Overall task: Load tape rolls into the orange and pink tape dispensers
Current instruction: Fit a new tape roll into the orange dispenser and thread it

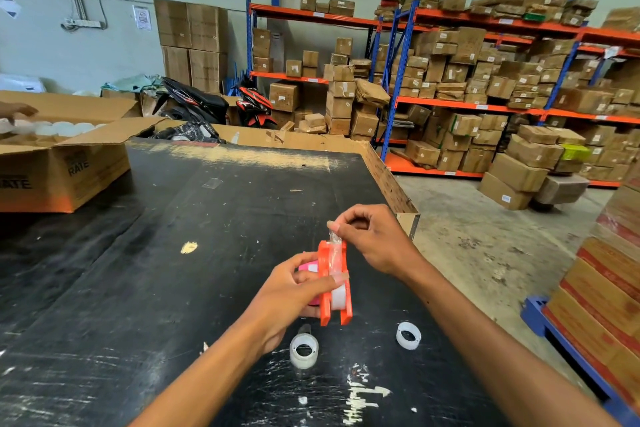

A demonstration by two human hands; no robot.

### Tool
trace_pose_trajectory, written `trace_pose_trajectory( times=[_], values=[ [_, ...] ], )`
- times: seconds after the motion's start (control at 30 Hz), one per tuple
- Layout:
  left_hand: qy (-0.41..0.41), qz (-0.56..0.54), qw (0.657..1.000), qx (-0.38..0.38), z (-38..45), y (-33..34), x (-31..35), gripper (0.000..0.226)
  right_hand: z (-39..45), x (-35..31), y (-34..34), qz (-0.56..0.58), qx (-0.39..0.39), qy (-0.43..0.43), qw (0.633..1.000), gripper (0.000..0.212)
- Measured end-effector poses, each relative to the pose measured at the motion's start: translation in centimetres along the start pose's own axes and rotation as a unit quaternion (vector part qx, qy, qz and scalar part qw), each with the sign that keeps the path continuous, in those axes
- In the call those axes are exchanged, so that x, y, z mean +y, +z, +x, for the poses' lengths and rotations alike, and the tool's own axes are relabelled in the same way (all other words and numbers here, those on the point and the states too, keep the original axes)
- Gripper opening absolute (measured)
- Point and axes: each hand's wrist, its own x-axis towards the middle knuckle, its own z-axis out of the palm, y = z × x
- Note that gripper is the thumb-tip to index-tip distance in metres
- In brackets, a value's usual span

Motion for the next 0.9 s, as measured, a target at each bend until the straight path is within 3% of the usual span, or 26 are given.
trace_pose_trajectory(
  times=[0.33,0.47,0.53,0.6,0.73,0.9],
  values=[
    [0.055,0.081,0.995,-0.019,0.2,-0.9,0.3,0.053,0.2,-0.2,-1.1,0.037,-0.084,0.035,0.995,0.022],
    [0.099,0.096,0.990,-0.034,0.1,-1.1,0.4,0.062,0.5,0.0,-1.2,0.016,-0.102,0.067,0.992,0.014],
    [0.127,0.087,0.986,-0.059,0.0,-0.7,1.0,0.065,0.2,0.8,-0.8,-0.030,-0.144,0.086,0.985,0.021],
    [0.133,0.076,0.986,-0.069,0.5,-0.1,1.9,0.057,-0.7,2.2,0.3,-0.031,-0.175,0.126,0.976,0.016],
    [0.057,0.049,0.996,-0.047,1.2,0.3,2.4,0.036,-1.4,4.0,1.5,0.042,-0.123,0.188,0.974,0.023],
    [-0.011,0.041,0.999,-0.004,1.9,0.1,1.6,0.030,-0.9,4.2,0.2,0.170,-0.060,0.212,0.961,0.034]
  ],
)
